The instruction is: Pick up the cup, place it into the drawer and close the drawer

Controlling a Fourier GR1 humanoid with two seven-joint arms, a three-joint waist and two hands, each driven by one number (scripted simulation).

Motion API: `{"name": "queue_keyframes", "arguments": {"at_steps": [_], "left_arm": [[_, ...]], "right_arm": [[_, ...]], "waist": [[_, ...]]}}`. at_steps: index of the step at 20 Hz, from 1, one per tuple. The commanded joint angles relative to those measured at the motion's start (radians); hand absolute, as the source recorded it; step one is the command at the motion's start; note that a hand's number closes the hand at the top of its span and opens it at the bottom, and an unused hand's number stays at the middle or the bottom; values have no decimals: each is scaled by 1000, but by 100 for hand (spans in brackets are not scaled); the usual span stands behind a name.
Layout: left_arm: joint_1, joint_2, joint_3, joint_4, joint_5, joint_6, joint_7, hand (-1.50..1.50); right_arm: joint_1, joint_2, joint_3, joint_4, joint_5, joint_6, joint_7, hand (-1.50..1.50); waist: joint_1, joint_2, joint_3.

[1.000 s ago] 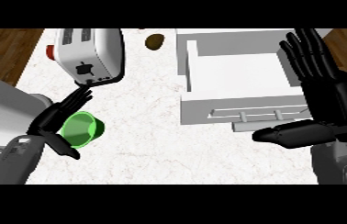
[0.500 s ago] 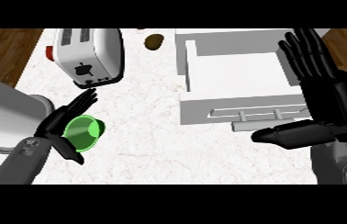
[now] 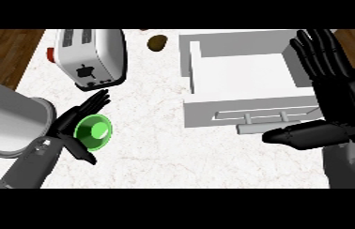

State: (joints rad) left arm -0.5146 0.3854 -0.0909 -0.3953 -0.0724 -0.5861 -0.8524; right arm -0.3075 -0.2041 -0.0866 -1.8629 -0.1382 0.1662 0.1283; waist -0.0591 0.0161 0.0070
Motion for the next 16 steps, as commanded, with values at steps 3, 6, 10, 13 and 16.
{"name": "queue_keyframes", "arguments": {"at_steps": [3,6,10,13,16], "left_arm": [[8,-68,-28,15,37,-250,-130,150],[35,-68,-25,-38,24,-98,-259,150],[19,-77,-13,-41,3,99,-335,150],[26,-98,65,-26,109,55,-319,150],[46,-153,214,-16,222,321,-260,150]], "right_arm": [[-12,-4,-1,-5,-3,-3,22,-150],[1,-3,0,6,16,-9,11,-150],[-26,-9,-10,23,14,-7,2,-150],[11,-19,-31,15,-7,9,-8,-150],[22,-14,-25,5,9,-3,-3,-150]], "waist": [[-8,9,-17],[13,5,-16],[13,9,-16],[16,3,-14],[34,-3,-13]]}}
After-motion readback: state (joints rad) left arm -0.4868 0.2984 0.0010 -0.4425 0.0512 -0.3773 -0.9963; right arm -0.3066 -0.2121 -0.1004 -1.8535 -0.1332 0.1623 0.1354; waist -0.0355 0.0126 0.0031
